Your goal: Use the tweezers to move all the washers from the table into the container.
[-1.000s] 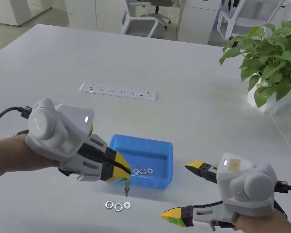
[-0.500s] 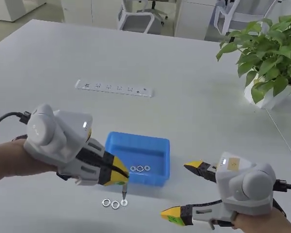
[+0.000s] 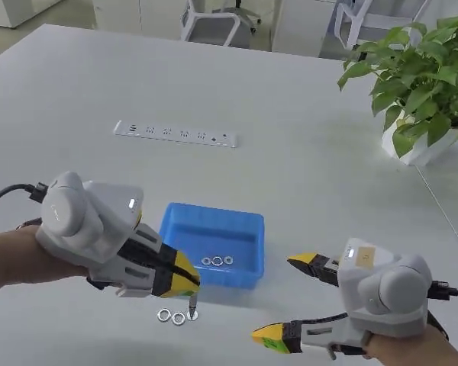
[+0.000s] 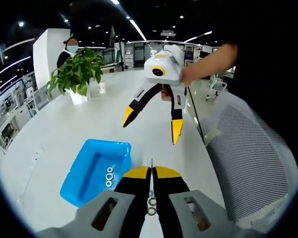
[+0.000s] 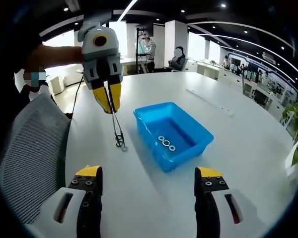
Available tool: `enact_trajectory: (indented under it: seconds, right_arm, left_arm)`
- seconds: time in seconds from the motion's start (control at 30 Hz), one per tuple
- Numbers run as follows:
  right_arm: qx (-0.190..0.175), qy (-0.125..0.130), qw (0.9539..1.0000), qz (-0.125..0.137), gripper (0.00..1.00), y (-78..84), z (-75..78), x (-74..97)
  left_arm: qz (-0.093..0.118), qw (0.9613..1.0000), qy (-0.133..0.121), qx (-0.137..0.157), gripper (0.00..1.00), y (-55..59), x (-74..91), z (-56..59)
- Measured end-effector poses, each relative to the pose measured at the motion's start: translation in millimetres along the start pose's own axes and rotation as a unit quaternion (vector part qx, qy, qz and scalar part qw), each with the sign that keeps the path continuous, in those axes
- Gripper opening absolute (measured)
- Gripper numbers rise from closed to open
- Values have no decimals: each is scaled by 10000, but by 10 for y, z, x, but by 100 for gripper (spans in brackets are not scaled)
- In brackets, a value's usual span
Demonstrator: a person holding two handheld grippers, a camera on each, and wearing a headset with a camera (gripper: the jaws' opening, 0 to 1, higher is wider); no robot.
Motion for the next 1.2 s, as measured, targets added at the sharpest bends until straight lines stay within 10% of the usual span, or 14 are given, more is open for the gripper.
enact_trajectory:
  seconds: [1.2]
  right_arm:
    - [11, -63, 9999, -79, 74, 12, -26, -52]
  left_arm:
    - [16, 9999, 79, 102, 6, 17, -37, 0]
Point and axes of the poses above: the centre of the closed fingertips' face, and the gripper's own axes: x roughly backward along the fingers, z roughly to its right, y roughly out of its underside, the point moved 8 cm from there along x, roughly backward along the fingers, and after that the axes turned 14 degrees about -z, right-handed, at the moved point
